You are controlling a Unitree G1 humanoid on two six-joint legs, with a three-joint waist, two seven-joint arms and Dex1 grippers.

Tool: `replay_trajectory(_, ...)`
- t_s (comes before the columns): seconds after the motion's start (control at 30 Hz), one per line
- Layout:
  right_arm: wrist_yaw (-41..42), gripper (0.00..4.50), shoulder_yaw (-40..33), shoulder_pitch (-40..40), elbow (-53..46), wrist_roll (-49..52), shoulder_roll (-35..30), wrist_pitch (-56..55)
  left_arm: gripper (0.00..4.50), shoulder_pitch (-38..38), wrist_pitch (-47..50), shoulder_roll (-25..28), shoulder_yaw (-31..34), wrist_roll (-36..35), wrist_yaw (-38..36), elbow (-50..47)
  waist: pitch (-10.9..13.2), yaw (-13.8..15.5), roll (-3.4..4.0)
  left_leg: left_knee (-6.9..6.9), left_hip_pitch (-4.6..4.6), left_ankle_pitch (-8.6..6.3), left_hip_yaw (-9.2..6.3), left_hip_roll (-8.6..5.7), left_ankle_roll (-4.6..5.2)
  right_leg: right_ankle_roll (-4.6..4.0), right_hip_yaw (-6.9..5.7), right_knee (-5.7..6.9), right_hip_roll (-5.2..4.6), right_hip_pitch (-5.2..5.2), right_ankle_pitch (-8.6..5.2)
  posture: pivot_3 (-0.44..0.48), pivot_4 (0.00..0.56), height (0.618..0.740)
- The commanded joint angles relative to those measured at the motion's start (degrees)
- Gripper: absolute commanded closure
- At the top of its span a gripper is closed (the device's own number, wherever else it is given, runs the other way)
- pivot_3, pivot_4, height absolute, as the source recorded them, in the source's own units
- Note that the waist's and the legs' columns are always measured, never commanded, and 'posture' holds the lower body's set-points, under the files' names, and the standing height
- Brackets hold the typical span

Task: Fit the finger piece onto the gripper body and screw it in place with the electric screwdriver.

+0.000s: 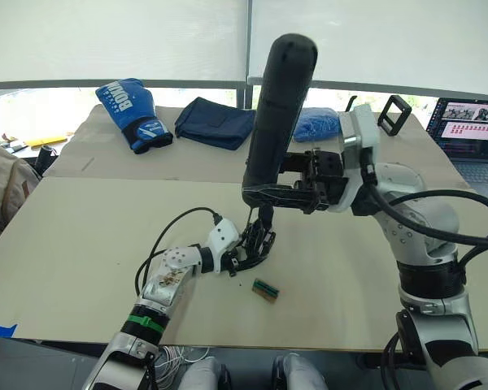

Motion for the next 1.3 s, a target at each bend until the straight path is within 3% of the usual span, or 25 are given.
replay_trajectory(0.03,-0.53,2.57,-4.86,-1.20,-3.12,4.37,-0.95,0.08,2.19,0.26,0.94,0.42,-0.05,1.51,1.68,4.35,0.00,0.05,0.00,0.01,0.00,0.00,-0.01,0.00,0.00,0.00,0.00,0.00,-0.02,0.01,0.00,0.000,0.150,0.740)
replay_trajectory(0.17,-3.13,2.57,-7.63,0.55,-4.98,8.56,-1.85,2.65,2.19,0.69,0.64,0.57,0.08,0.82,0.79,4.39,0.00,0.03,-0.01,0.01,0.00,0.00,-0.02,0.00,0.00,-0.01,-0.01,-0.01,-0.11,0.01,0.01,0.000,0.150,0.740)
replay_trajectory(0.23,-6.99,2.57,-11.90,2.32,-6.54,13.95,-2.89,5.87,1.09,1.46,0.64,0.55,1.15,-0.16,1.18,3.46,0.01,0.02,-0.02,0.00,0.01,0.00,-0.05,0.00,-0.01,-0.02,-0.02,-0.01,-0.16,0.02,0.01,0.000,0.150,0.740)
replay_trajectory(0.3,-8.72,2.57,-13.99,3.31,-7.82,17.05,-3.85,7.36,0.24,1.89,0.17,0.68,1.70,-0.12,1.97,3.03,0.01,-0.01,-0.01,-0.01,-0.01,0.01,-0.07,0.00,-0.01,-0.02,-0.01,-0.01,-0.24,0.00,0.02,0.000,0.150,0.740)
replay_trajectory(0.33,-9.53,2.57,-15.12,3.21,-8.89,18.38,-4.21,7.20,0.04,2.23,-0.52,1.19,1.81,0.43,2.47,2.87,0.01,-0.10,-0.01,-0.01,-0.02,0.00,-0.06,0.00,-0.01,-0.02,-0.01,-0.01,-0.25,-0.01,0.02,0.000,0.150,0.740)
replay_trajectory(0.57,-14.60,2.57,-19.64,0.43,-9.87,28.07,-10.76,11.79,0.04,5.53,-0.18,4.37,4.15,-1.39,2.16,-2.11,0.03,-1.38,0.02,-0.25,0.05,0.03,-0.08,0.16,-0.06,-0.13,0.02,0.00,-0.09,-0.11,0.01,0.000,0.150,0.740)
replay_trajectory(0.8,-27.59,2.57,-25.70,-2.20,0.00,52.78,-20.00,21.29,0.04,10.21,-2.12,7.96,8.84,-7.86,-2.21,-7.53,0.20,-1.39,0.03,-0.28,-0.02,0.04,-0.10,0.21,-0.08,-0.29,0.07,-0.03,-0.11,-0.17,0.03,0.000,0.150,0.740)
replay_trajectory(1.13,-15.08,2.57,-22.52,-3.93,22.33,41.21,-39.22,33.82,0.04,24.76,-1.08,20.59,22.50,-23.74,-16.21,-19.53,0.61,-1.13,0.35,-0.26,-0.56,0.02,-0.08,0.20,-0.05,-0.29,0.04,-0.43,-0.11,-0.50,0.01,0.000,0.150,0.740)
replay_trajectory(1.2,-11.36,2.57,-19.24,-3.83,27.76,35.65,-42.00,35.83,0.04,26.33,0.09,22.85,25.26,-25.90,-17.25,-21.11,0.62,-0.91,0.36,-0.20,-0.75,0.02,-0.08,0.20,-0.05,-0.21,0.02,-0.53,-0.10,-0.63,0.07,0.000,0.150,0.740)
replay_trajectory(1.3,-3.63,2.57,-8.11,-4.20,31.55,23.77,-47.69,38.90,0.04,27.04,0.35,25.22,28.03,-26.87,-17.96,-21.38,0.66,-0.57,0.47,-0.13,-1.02,0.02,-0.03,0.14,-0.02,-0.12,0.02,-0.64,-0.11,-0.89,0.13,0.000,0.150,0.740)
